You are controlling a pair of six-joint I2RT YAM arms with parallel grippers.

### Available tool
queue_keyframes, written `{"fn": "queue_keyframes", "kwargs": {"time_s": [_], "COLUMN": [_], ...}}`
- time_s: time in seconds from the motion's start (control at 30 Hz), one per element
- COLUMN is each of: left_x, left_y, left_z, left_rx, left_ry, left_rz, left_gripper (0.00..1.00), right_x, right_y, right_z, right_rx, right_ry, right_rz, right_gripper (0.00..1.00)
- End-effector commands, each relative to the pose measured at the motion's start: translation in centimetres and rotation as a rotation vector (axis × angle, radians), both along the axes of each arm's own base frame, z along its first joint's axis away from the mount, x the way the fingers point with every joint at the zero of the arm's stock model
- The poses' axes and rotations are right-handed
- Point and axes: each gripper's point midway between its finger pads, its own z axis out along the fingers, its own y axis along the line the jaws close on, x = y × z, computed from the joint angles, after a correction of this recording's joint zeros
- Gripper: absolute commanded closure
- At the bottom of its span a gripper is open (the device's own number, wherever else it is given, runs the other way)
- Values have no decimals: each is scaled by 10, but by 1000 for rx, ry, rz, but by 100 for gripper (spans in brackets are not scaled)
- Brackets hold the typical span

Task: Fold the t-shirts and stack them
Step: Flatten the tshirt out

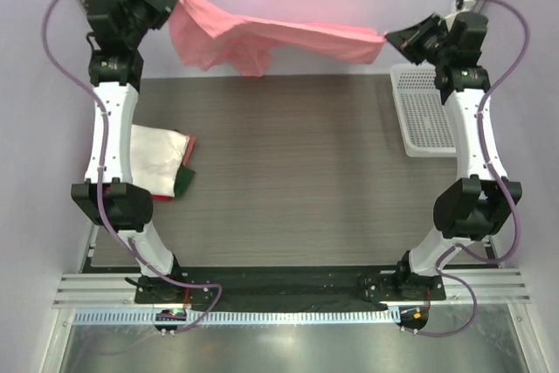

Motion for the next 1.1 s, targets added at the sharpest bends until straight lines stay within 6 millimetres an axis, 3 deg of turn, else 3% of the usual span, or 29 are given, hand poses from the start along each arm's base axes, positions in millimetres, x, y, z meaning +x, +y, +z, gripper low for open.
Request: {"fn": "queue_keyframes", "kwargs": {"time_s": [0.0,0.03,0.07,0.1,0.17,0.2,0.27,0.3,0.33,0.37,0.4,0.43,0.47,0.57,0.6,0.73,0.77,0.83,0.87,0.9,0.97,1.03,1.07], "left_x": [12,9,3,-9,-28,-47,-65,-79,-94,-104,-114,-132,-141,-175,-183,-222,-234,-249,-256,-266,-275,-283,-285], "left_y": [-13,-15,-20,-31,-49,-51,-57,-55,-52,-51,-50,-48,-48,-50,-50,-46,-44,-44,-44,-45,-44,-42,-43], "left_z": [-80,-96,-100,-139,-160,-181,-209,-241,-239,-246,-257,-269,-279,-305,-310,-345,-350,-359,-369,-367,-373,-377,-377], "left_rx": [77,82,85,96,140,186,211,222,219,210,214,212,214,218,219,237,234,220,208,202,196,190,185], "left_ry": [138,163,141,204,220,247,301,371,369,380,396,411,423,448,452,519,516,538,558,550,560,560,555], "left_rz": [-55,-60,-68,-76,-83,-74,-37,-26,3,7,9,6,2,-25,-30,-49,-51,-69,-79,-92,-98,-101,-103], "left_gripper": [100,100,100,100,100,100,100,100,100,100,100,100,100,100,100,100,100,100,100,100,100,100,100], "right_x": [14,12,10,4,-5,-13,-26,-37,-44,-57,-64,-73,-87,-114,-128,-169,-184,-199,-214,-221,-239,-249,-257], "right_y": [-2,-4,-5,-8,-9,-11,-13,-12,-11,-11,-10,-9,-8,-10,-9,-11,-10,-17,-18,-19,-21,-21,-21], "right_z": [-80,-95,-110,-138,-164,-191,-206,-228,-232,-251,-259,-256,-276,-281,-294,-302,-313,-301,-312,-298,-308,-299,-306], "right_rx": [26,29,34,41,50,56,34,34,18,15,12,-2,-3,-29,-33,-48,-53,-76,-74,-77,-73,-60,-56], "right_ry": [123,146,169,207,242,290,311,357,358,399,414,400,446,455,481,498,533,488,528,473,499,455,475], "right_rz": [18,15,10,4,6,3,1,2,7,8,7,8,3,-21,-27,-77,-89,-151,-164,-187,-221,-246,-252], "right_gripper": [99,99,99,99,99,99,99,99,99,99,99,99,99,99,99,99,99,99,99,99,99,99,99]}}
